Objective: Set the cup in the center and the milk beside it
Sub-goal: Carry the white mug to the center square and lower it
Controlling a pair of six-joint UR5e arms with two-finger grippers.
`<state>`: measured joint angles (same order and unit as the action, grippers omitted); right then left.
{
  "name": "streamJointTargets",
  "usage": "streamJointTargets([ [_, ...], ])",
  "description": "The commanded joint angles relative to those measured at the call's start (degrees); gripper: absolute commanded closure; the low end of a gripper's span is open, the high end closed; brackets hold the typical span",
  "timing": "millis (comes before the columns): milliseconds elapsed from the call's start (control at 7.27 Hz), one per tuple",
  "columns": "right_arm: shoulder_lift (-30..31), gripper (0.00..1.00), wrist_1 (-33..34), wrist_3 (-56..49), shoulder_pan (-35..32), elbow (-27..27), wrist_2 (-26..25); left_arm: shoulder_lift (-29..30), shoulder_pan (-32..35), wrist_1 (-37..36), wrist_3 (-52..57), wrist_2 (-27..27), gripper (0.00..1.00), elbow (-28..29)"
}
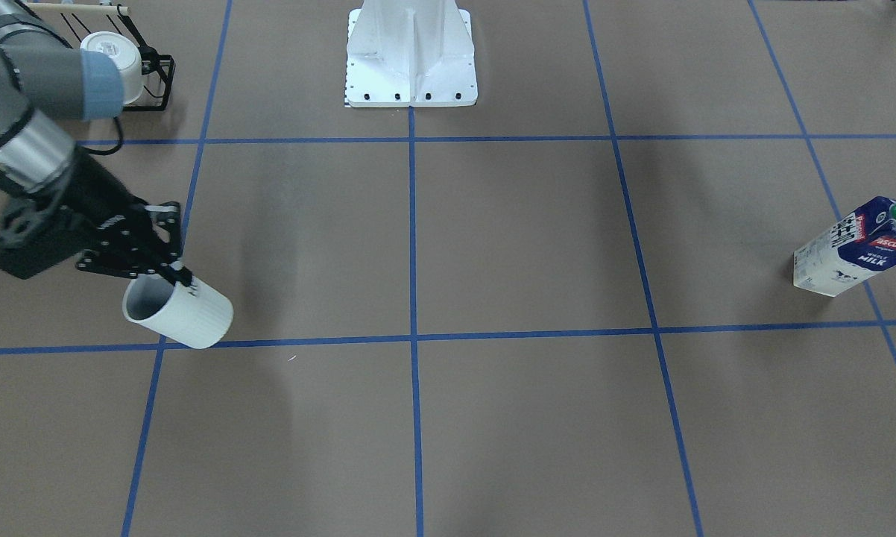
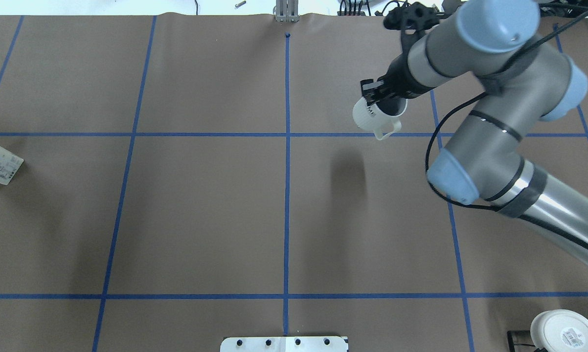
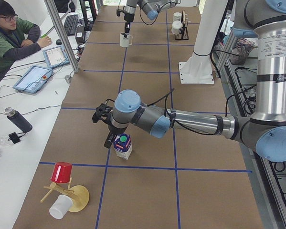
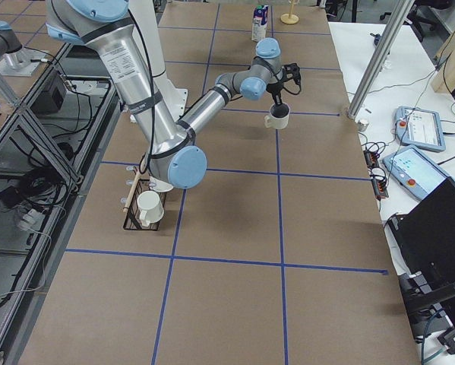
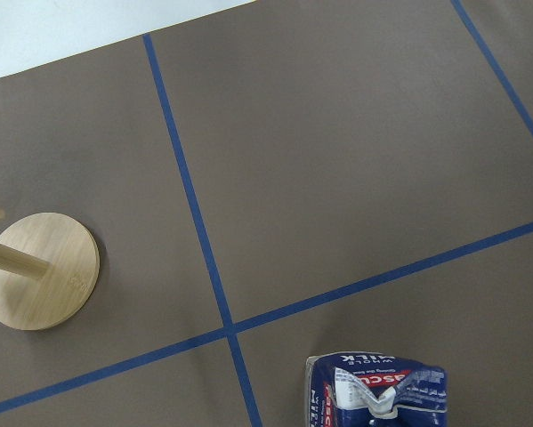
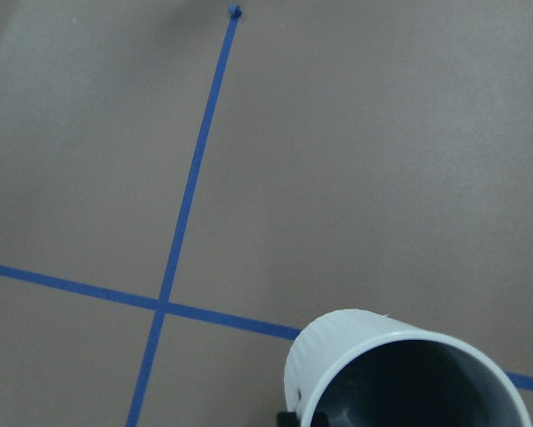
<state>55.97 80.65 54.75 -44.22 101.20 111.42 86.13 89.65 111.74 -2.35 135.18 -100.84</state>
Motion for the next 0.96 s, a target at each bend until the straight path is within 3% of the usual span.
streamJointTargets([
  [0, -10.66, 1.00, 20.59, 4.74, 9.39, -0.91, -9.36, 0.01, 0.00, 0.05, -0.90, 0.00, 0.02, 0.03],
  [138, -13.84, 1.00, 26.00, 7.45, 12.11, -1.52, -9.82, 0.01, 0.00, 0.05, -0.90, 0.00, 0.02, 0.20],
  [550, -21.58, 1.00, 25.97, 14.50, 18.11, -11.61, -10.79, 0.01, 0.00, 0.05, -0.90, 0.00, 0.02, 0.21],
  [825, -22.84, 1.00, 25.79, 14.60, 19.43, -13.48, -11.57, 0.01, 0.00, 0.05, -0.90, 0.00, 0.02, 0.12],
])
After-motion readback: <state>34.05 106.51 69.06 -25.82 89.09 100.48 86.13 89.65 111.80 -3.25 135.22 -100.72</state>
